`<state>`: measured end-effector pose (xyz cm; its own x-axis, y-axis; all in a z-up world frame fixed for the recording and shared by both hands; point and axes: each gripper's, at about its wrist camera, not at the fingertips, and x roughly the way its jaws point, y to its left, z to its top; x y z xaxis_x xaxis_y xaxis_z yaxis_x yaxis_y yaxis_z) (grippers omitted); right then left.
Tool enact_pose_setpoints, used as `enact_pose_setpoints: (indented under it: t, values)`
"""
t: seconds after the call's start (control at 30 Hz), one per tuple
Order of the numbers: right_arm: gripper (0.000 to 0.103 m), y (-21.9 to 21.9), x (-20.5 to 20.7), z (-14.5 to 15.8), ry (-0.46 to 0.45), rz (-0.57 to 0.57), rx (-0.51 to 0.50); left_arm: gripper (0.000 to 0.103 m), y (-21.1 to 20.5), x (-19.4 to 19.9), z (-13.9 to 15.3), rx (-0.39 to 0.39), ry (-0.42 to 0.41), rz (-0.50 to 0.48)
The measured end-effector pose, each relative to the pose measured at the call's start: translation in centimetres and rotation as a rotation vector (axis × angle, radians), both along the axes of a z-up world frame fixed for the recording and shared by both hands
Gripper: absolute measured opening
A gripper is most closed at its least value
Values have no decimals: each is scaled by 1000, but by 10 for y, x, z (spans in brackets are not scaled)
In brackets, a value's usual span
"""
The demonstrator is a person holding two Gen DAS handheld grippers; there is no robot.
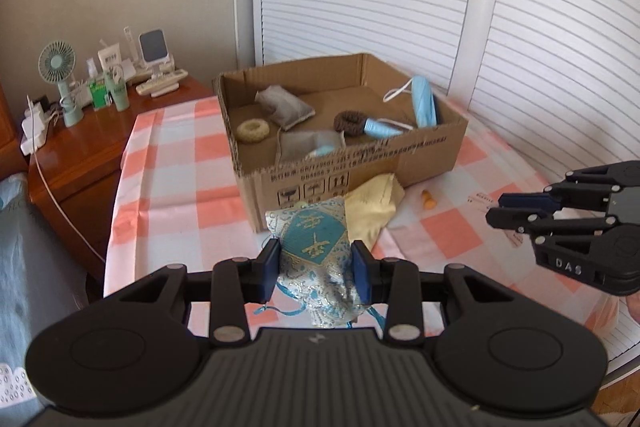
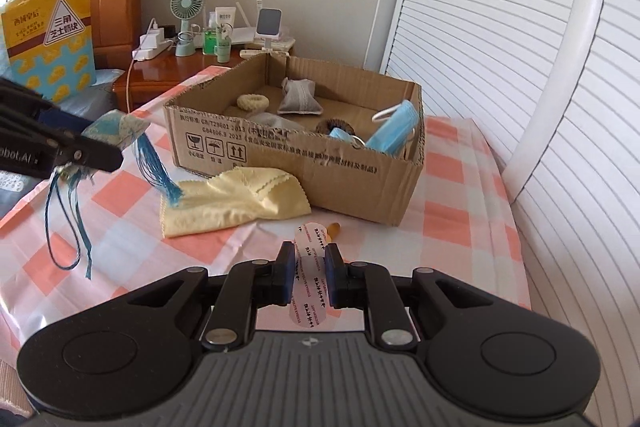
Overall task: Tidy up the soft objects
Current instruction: 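Carry the pouch and bandage strip into the box and open both tools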
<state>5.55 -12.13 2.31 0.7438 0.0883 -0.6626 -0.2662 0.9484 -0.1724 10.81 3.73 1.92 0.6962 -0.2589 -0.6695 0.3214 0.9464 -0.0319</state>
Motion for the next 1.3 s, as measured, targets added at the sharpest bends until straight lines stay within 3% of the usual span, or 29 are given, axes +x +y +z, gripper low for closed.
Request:
enact_pose_setpoints:
  t: [0.2, 0.47, 0.8, 0.87, 0.9, 0.93, 1.0, 1.17, 1.3]
  values:
    - [19, 3, 3, 6, -5, 34, -7, 36, -3, 17, 25, 7, -35, -26]
    - [19, 2, 7, 18, -33, 57, -8, 36, -23, 61, 60, 35, -141, -43]
    - [19, -4, 20, 37, -76, 39, -23, 37, -51, 149, 54, 11, -122, -1]
    - [19, -6, 23, 40, -81, 36, -25, 41, -52, 165, 47, 5, -105, 20]
    - [19, -6, 24, 41, -83, 34, -26, 51, -53, 171, 42, 2, -103, 33]
    - [19, -6, 26, 41, -84, 30, -29, 70, -53, 176, 37, 3, -100, 47]
    - [19, -7, 29, 43, -84, 28, -30, 91, -52, 180, 30, 12, -112, 78]
    - [19, -7, 37, 45, -86, 24, -33, 92, -38, 166, 25, 26, -95, 111]
    - [19, -8, 46, 49, -87, 22, -17, 102, -24, 128, 30, 38, -135, 121]
